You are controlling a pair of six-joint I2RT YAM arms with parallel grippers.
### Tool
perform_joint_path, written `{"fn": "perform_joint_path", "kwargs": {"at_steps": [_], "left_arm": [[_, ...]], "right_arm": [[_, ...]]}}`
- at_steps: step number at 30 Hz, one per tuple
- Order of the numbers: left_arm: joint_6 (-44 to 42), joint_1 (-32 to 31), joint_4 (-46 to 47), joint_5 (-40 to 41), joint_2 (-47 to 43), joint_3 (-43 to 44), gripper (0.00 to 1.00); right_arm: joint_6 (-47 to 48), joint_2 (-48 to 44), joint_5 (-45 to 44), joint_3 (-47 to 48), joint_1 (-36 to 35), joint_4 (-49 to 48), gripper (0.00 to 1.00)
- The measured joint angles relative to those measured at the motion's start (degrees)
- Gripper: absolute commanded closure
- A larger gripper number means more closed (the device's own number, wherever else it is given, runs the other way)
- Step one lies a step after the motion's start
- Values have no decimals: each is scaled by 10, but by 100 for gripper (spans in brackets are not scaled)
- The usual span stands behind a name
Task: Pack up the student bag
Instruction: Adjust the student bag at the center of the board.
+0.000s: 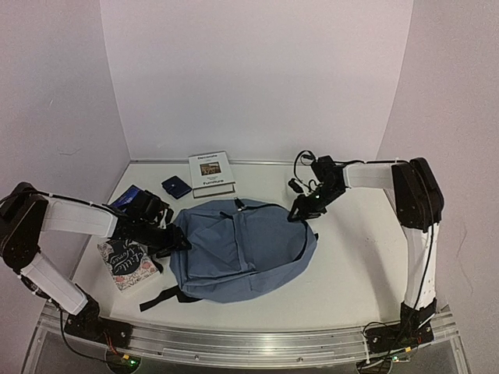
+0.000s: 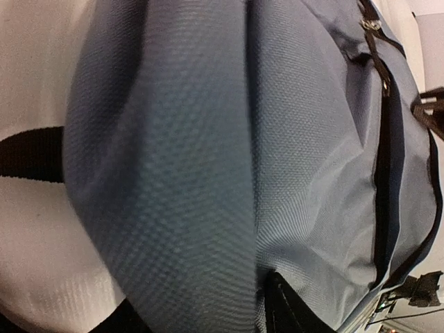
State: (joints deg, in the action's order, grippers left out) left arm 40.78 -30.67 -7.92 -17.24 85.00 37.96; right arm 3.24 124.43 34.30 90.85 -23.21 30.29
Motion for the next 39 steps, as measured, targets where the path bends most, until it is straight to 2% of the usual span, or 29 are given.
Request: {"fn": "perform_joint_path", "kwargs": {"at_steps": [2, 6, 11, 15, 17, 22, 24, 27, 30, 33, 39], "left_arm": [[2, -7, 7, -2, 20, 13, 71], [3, -23, 29, -8, 77, 55, 80], [-5, -36, 50, -27, 154, 128, 83], [-26, -39, 41, -46, 235, 230, 83], [-41, -38, 29, -52, 281, 296, 76], [-78, -38, 3, -43, 362, 432, 45], [-87, -38, -18, -36, 376, 473, 32], [-94, -39, -43, -28, 373, 503, 15], [-92, -39, -59, -14, 324, 473, 8], [-79, -40, -63, 2, 238, 401, 3], [-33, -47, -50, 22, 77, 248, 0]], "right_arm": [[2, -34, 8, -54, 8, -5, 70], [8, -119, 27, -161, 32, 8, 70], [13, -190, 51, -253, 79, 21, 65], [14, -214, 63, -290, 111, 32, 55], [17, -225, 69, -303, 116, 38, 47], [26, -258, 113, -319, 115, 68, 23], [33, -270, 122, -319, 114, 83, 18], [38, -289, 111, -313, 113, 105, 3], [44, -303, 70, -288, 114, 122, 2], [49, -300, 21, -237, 118, 131, 2], [34, -216, -30, -69, 125, 123, 2]]}}
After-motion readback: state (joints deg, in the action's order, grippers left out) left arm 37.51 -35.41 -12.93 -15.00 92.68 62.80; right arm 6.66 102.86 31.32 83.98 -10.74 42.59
